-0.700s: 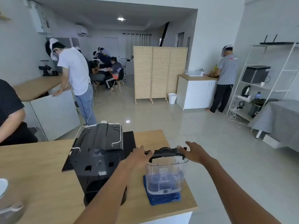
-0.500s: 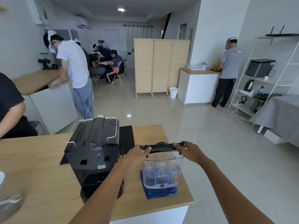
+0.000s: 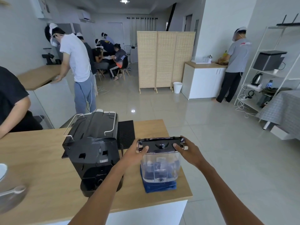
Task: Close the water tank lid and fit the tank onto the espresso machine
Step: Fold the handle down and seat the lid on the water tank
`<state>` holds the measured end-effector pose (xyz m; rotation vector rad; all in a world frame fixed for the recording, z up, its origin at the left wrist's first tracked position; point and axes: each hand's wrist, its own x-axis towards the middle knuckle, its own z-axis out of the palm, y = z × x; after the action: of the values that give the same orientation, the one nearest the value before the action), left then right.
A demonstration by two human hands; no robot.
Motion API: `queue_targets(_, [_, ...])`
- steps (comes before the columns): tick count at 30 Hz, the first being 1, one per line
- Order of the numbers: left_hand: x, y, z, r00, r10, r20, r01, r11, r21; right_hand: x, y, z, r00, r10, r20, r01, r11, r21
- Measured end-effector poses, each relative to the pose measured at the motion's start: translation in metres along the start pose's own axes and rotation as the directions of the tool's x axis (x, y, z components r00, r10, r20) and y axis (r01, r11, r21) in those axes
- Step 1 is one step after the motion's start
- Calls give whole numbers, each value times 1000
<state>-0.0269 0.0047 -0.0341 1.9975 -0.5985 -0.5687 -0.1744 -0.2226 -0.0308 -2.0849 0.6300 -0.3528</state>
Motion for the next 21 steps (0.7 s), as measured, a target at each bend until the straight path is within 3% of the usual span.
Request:
queue_targets(9, [2,-3,-7,999,49,-23,-49,999,-14,6,7,-5,999,7,44,-9,998,56])
queue_targets(15, [6,-7,-10,991,128,-47,-129,992,-7,3,7,-4,997,-79,11,77,993,93])
queue_targets(21, [-4,0,-8,946,266,-184,-255,964,81,-1,5,-1,989,-137,-58,140,989,57])
